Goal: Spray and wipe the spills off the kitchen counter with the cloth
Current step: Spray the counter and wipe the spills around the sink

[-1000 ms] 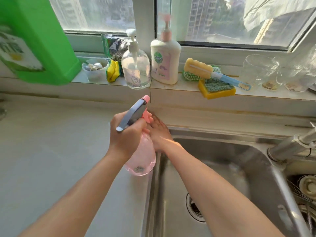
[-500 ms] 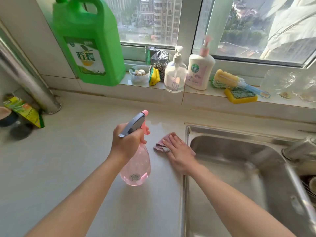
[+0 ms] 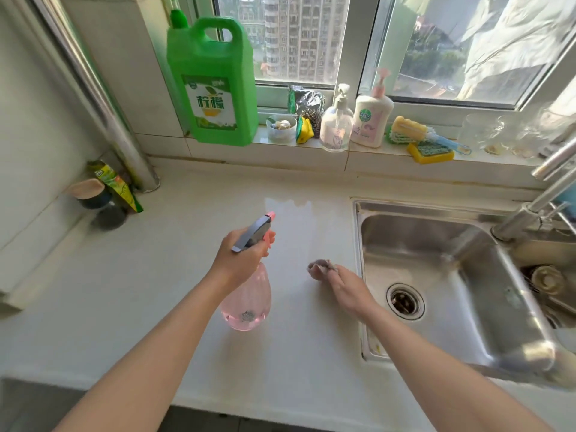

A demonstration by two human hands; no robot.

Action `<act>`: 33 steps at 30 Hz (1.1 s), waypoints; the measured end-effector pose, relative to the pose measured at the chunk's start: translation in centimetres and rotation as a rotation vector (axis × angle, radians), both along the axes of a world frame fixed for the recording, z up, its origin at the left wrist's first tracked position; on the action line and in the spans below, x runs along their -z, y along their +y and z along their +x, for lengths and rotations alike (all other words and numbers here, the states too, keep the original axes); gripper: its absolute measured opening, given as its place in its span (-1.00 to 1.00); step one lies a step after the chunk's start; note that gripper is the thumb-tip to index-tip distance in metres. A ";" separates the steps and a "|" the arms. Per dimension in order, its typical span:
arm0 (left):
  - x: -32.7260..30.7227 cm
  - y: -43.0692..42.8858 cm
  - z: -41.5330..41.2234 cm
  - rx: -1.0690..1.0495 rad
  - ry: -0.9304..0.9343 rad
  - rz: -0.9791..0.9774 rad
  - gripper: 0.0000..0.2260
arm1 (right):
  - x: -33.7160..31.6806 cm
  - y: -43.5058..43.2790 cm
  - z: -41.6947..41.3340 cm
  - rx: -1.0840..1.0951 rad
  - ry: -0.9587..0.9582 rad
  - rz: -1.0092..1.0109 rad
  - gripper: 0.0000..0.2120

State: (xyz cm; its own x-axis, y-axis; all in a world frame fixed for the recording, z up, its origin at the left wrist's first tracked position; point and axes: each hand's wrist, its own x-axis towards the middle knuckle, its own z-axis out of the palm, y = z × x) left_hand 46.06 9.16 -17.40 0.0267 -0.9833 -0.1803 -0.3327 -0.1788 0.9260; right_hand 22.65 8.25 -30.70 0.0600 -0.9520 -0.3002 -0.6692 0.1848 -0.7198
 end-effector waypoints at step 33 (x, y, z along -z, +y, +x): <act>1.5 8.7 14.7 -0.103 -0.235 0.314 -0.92 | -5.6 8.2 10.8 0.668 -0.335 -0.062 -0.64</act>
